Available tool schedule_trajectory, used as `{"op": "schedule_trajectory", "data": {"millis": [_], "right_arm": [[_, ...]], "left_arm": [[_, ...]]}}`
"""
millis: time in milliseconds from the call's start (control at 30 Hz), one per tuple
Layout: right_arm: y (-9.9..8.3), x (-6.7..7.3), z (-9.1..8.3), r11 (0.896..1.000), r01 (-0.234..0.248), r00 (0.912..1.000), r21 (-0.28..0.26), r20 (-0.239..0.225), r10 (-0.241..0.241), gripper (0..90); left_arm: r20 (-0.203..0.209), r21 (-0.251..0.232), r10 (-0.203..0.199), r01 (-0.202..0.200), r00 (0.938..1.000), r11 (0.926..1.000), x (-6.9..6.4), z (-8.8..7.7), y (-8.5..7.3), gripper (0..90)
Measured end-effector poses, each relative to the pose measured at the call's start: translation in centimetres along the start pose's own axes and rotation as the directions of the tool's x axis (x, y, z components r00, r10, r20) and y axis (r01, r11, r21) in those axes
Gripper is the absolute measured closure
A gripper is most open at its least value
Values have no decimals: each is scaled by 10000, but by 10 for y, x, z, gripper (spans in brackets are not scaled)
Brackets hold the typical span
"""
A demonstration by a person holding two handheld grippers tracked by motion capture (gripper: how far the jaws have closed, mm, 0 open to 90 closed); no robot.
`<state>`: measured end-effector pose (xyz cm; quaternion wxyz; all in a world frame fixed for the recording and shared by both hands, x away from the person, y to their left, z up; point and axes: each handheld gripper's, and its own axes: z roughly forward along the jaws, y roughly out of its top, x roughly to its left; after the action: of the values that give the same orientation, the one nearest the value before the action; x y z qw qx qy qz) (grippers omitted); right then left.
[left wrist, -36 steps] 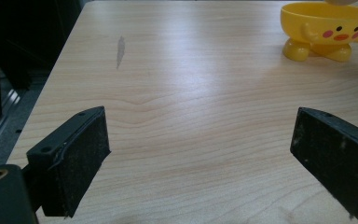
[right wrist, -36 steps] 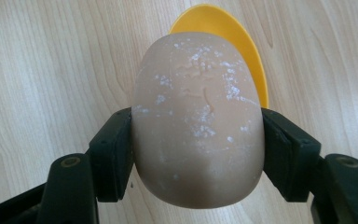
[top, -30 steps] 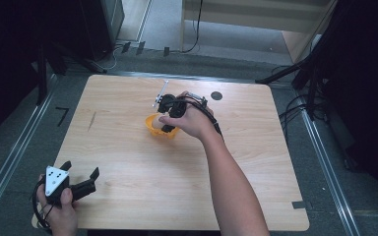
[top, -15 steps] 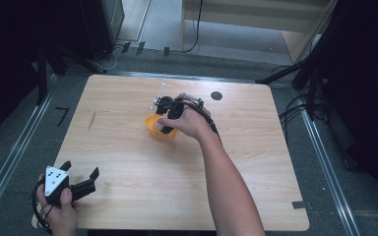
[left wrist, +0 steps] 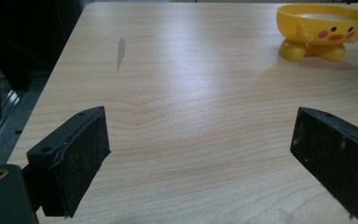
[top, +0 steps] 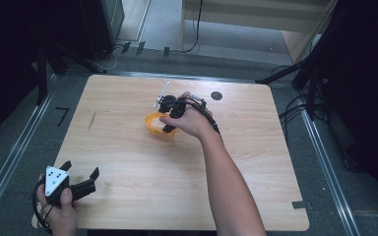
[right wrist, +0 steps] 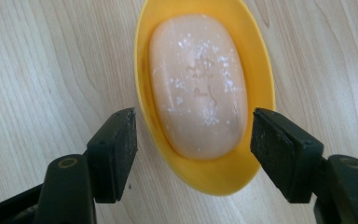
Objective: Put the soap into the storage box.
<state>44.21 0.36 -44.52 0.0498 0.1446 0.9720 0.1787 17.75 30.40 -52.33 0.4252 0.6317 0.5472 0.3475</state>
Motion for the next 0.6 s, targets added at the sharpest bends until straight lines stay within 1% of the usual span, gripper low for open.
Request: {"op": "schedule_trajectory", "data": {"millis": [33,100,200,400,433,467,600], "right_arm": [[-2,0,-1,10000,-17,10000,-24,86,18,330],[-3,0,-2,9999,-49,10000,-91,20,49,329],[-7,2,-5,9997,-159,9999,-197,44,160,330],[-14,5,-9,9998,-31,10000,-186,88,33,327],[-17,7,-11,9996,25,10000,-271,92,-23,322],[-18,9,-13,9996,-80,10000,-259,37,81,320],[-24,12,-14,9994,-10,10000,-333,13,10,300]], "left_arm": [[4,22,20,-20,10000,10000,0,0,0,50],[-7,23,27,-27,10000,10000,0,0,0,50],[-19,29,50,-50,10000,10000,0,0,0,50],[-26,54,121,-121,9999,9999,-1,0,0,50],[-29,54,130,-130,9999,9999,-1,0,0,50],[-30,57,123,-123,9999,9999,-1,0,0,50],[-48,62,117,-116,9999,9999,-1,0,0,50]]}}
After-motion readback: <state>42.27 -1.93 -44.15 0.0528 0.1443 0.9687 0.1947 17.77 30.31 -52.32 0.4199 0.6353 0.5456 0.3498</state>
